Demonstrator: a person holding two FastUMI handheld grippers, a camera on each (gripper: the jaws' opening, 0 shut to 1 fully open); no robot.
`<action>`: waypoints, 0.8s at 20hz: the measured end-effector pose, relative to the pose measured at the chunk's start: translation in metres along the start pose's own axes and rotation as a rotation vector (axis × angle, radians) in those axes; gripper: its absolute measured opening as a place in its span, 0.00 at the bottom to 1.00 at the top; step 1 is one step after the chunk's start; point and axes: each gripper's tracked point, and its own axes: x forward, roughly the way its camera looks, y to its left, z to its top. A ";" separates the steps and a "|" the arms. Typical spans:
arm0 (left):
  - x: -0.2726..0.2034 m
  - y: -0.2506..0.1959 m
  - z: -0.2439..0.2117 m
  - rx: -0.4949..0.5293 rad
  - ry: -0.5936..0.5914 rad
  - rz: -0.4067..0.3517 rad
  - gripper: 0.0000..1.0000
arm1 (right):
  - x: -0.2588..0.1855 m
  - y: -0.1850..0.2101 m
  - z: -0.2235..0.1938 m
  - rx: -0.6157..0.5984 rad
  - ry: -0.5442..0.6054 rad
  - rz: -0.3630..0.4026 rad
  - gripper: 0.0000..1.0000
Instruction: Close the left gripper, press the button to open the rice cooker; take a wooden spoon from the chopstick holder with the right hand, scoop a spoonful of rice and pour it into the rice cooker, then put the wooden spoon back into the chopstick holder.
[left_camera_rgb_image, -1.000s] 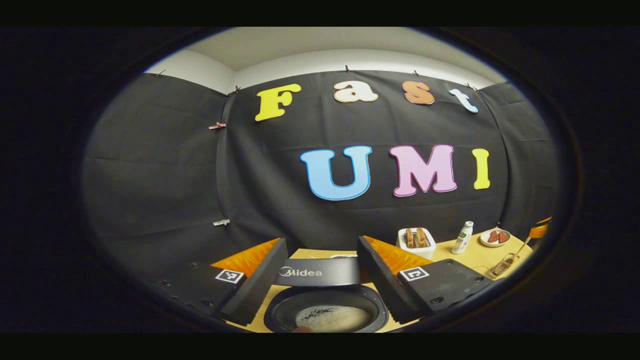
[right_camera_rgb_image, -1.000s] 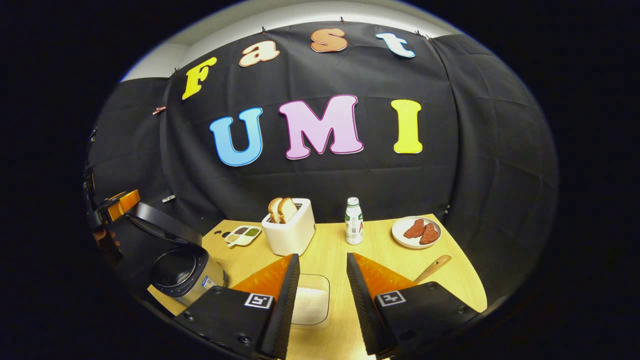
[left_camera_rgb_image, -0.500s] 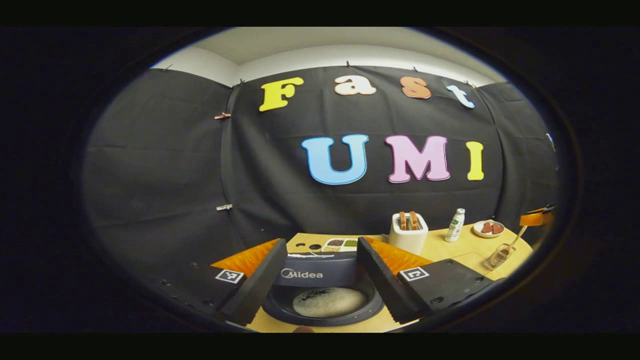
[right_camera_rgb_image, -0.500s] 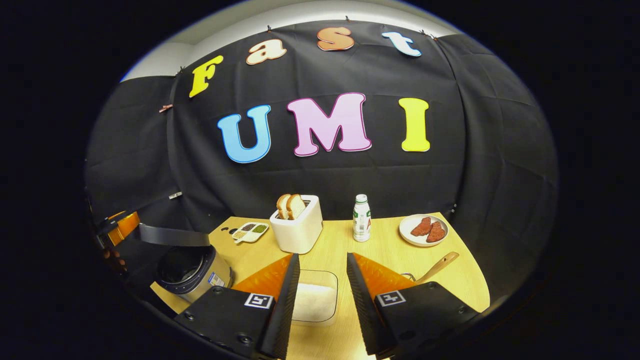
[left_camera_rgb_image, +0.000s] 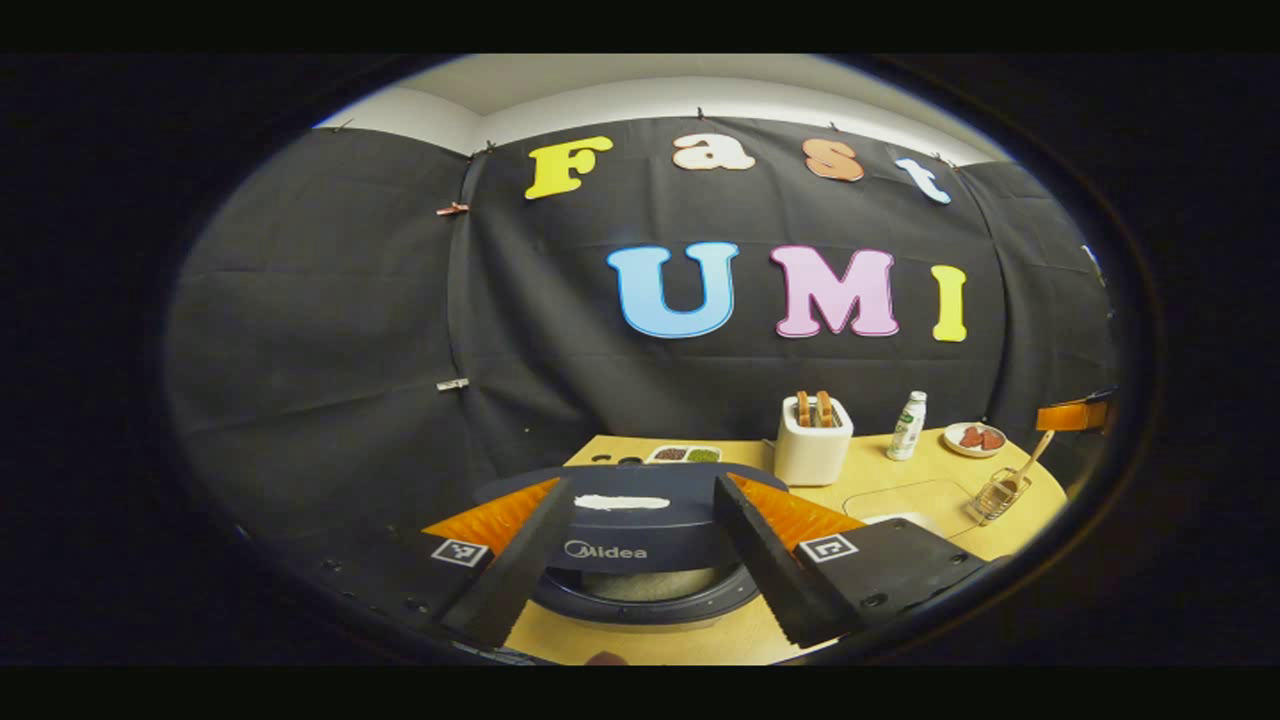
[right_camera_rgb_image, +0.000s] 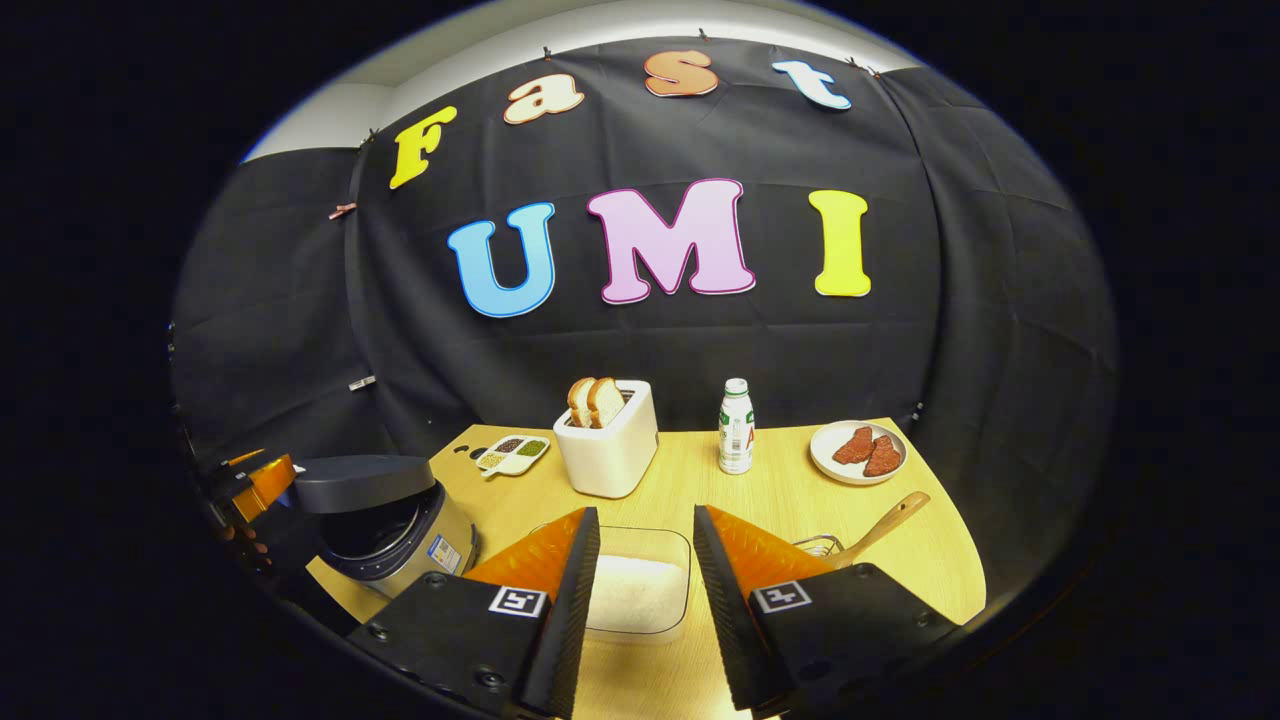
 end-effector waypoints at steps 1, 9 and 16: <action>-0.001 0.000 -0.006 -0.007 0.011 0.000 0.98 | -0.001 0.000 -0.001 0.000 0.001 0.001 0.60; -0.006 -0.004 -0.049 -0.004 0.048 0.001 0.97 | -0.008 0.001 -0.012 -0.012 0.024 -0.004 0.60; -0.005 -0.005 -0.084 -0.033 0.098 -0.001 0.97 | -0.013 0.004 -0.017 -0.014 0.031 -0.009 0.60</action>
